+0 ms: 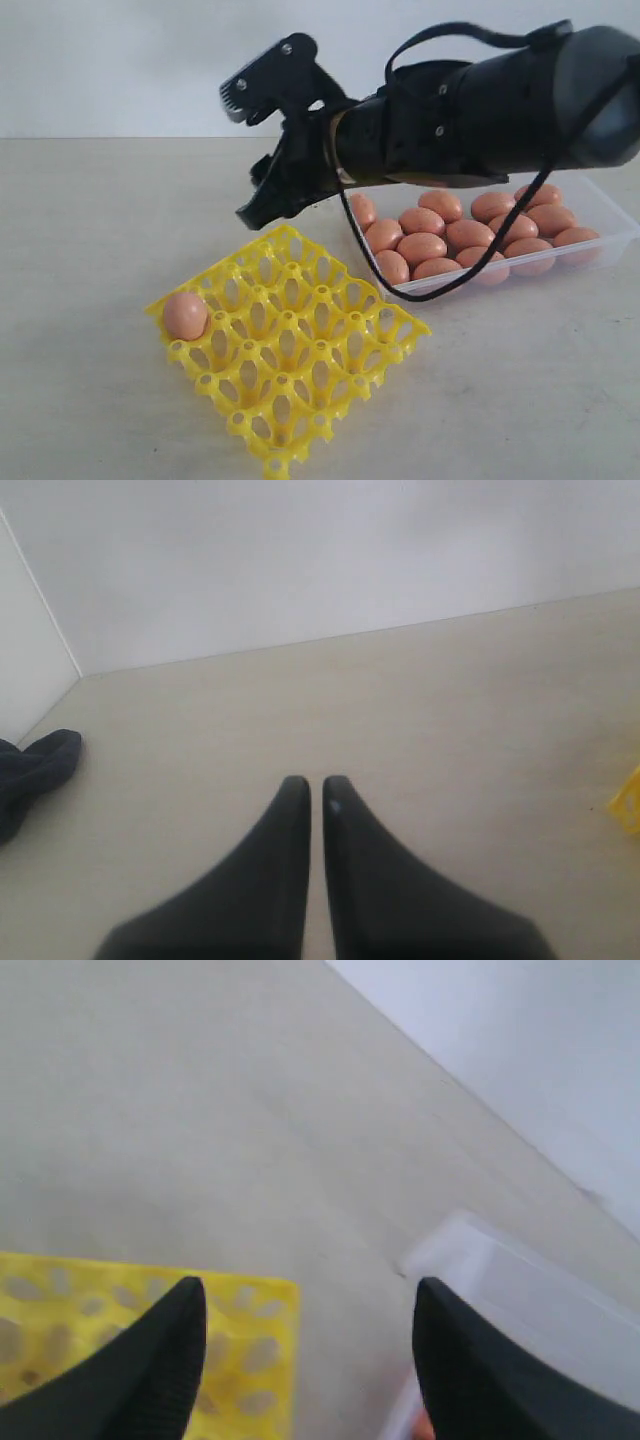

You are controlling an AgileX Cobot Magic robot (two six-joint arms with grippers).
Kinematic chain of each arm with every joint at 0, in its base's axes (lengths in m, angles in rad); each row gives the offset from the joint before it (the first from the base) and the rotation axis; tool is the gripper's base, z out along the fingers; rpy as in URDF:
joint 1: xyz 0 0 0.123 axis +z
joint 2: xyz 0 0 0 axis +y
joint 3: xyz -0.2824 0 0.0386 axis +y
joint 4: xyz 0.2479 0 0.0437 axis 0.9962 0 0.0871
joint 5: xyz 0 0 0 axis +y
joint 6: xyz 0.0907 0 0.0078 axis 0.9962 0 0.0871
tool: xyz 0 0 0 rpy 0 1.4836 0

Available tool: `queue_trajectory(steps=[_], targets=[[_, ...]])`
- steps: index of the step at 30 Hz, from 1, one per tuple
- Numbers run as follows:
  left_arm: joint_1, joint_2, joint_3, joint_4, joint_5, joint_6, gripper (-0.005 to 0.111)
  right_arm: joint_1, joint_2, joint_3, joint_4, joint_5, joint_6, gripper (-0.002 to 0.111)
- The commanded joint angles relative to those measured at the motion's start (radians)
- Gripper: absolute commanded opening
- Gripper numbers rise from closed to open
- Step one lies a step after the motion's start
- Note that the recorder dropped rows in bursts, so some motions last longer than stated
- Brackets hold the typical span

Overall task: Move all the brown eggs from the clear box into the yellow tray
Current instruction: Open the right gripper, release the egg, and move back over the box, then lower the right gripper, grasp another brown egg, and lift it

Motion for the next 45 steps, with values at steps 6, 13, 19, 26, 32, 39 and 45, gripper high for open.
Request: queue_trajectory(steps=[6,13,19,26,32,39,45], targets=[[-0.005,-0.003,0.003,-0.002,-0.008,-0.003,0.004,-0.004,-0.056,0.002,0.01,0.741,-0.229,0.054],[-0.005,-0.003,0.003,-0.002,-0.008,-0.003,0.004,-0.164,-0.055,0.002,0.158,0.842,-0.299,0.054],[-0.005,-0.003,0.003,-0.002,-0.008,-0.003,0.004,-0.364,-0.055,0.002,0.682,0.84,-0.645,0.054],[-0.005,-0.003,0.003,-0.002,-0.01,-0.003,0.004,-0.388,-0.049,-0.023,0.849,0.758,-0.847,0.054],[-0.005,-0.003,0.003,-0.002,-0.01,-0.003,0.004,-0.388,0.095,-0.261,0.982,0.872,-0.957,0.054],[-0.005,-0.003,0.003,-0.002,-0.01,-0.003,0.004,-0.39,0.221,-0.309,0.979,0.719,-1.182,0.054],[-0.005,-0.003,0.003,-0.002,-0.012,-0.003,0.004,-0.421,0.264,-0.31,0.895,0.613,-1.204,0.054]])
